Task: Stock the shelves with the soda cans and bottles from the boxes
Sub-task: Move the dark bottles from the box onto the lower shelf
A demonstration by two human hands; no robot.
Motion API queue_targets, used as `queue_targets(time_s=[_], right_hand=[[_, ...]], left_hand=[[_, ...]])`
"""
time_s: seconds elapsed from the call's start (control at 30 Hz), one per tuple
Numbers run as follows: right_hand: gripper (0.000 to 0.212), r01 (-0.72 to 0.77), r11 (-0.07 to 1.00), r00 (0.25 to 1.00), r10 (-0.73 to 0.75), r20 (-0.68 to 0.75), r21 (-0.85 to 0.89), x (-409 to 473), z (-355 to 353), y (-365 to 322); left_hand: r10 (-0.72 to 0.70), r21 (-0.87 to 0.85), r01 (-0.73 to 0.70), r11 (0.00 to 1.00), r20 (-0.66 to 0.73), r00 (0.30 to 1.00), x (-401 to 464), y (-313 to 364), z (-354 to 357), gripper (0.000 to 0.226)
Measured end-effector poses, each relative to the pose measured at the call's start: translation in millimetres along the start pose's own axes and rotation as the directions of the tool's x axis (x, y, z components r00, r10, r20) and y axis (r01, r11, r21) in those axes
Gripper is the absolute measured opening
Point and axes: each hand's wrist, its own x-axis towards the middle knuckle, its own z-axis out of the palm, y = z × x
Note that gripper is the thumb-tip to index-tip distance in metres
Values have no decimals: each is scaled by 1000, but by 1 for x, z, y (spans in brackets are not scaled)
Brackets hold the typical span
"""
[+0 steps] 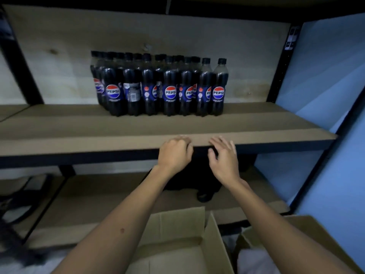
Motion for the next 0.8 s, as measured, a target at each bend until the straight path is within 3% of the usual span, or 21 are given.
queue_targets(time_s=[0.13, 0.2, 0.3, 0.4, 0.47, 0.57, 0.63, 0.7, 0.8], right_hand=[[44, -40, 990, 992, 24, 121, 133, -57, 2, 4], [42, -87, 991, 972, 63, 226, 101, -88, 4, 7], [38, -167, 986, 882, 140, 450, 21, -132, 10, 16], [39, -180, 979, 710, 199, 676, -100, -180, 21, 33], [42, -136, 973, 561, 231, 795, -187, -210, 31, 48], [47, 4, 960, 319, 265, 910, -281, -243, 39, 63], [51, 118, 950, 203, 262, 944, -289, -254, 41, 68], [54, 247, 928, 159, 246, 956, -280, -262, 45, 73], [51, 345, 900, 161, 224, 961, -268, -267, 48, 71]], left_hand=[[145, 23, -144, 989, -39, 989, -60, -22, 10, 53], [71, -80, -70, 994, 0, 998, -93, -28, 26, 49], [-72, -137, 103, 985, 213, 974, -149, -35, 65, 42], [-179, -149, 292, 945, 514, 839, -211, -39, 111, 39], [-176, -129, 339, 932, 657, 733, -248, -34, 133, 40], [-39, -203, 329, 922, 798, 601, -289, -17, 148, 39], [70, -274, 339, 900, 858, 509, -308, -7, 154, 47], [134, -301, 350, 887, 893, 429, -322, -2, 159, 55], [151, -291, 372, 881, 920, 363, -337, 4, 167, 61]])
